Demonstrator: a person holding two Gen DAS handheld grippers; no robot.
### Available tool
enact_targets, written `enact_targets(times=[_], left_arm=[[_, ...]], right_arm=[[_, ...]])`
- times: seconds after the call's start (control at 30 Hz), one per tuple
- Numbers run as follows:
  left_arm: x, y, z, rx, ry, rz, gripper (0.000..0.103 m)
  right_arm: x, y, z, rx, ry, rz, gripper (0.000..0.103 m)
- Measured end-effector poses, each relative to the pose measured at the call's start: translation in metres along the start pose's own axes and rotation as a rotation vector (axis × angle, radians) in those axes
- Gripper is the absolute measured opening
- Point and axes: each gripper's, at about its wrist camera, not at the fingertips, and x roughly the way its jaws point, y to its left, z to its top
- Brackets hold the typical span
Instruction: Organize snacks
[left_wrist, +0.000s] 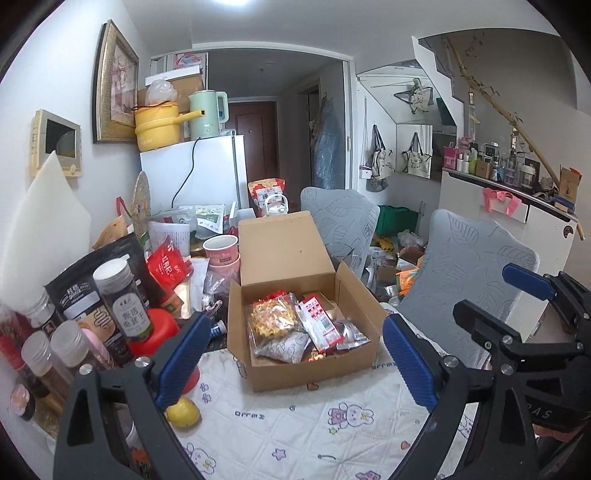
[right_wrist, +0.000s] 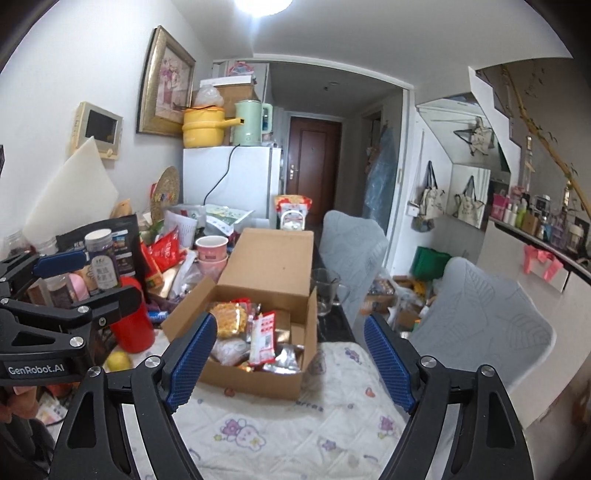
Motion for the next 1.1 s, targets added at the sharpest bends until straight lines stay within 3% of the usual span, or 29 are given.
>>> enact_targets(times=[0.4, 1.1], left_arm=[[-0.016, 0.005, -0.038, -0.042, 0.031, 0.027, 0.096], [-0.009, 0.001, -0.061, -0.049, 0.106, 0.026, 0.096]], right_arm=[[-0.014, 0.009, -0.040, 0.046, 0.063, 0.005, 0.083], [-0.018, 0.015, -0.050, 0.031, 0.075, 0.005, 0.083]])
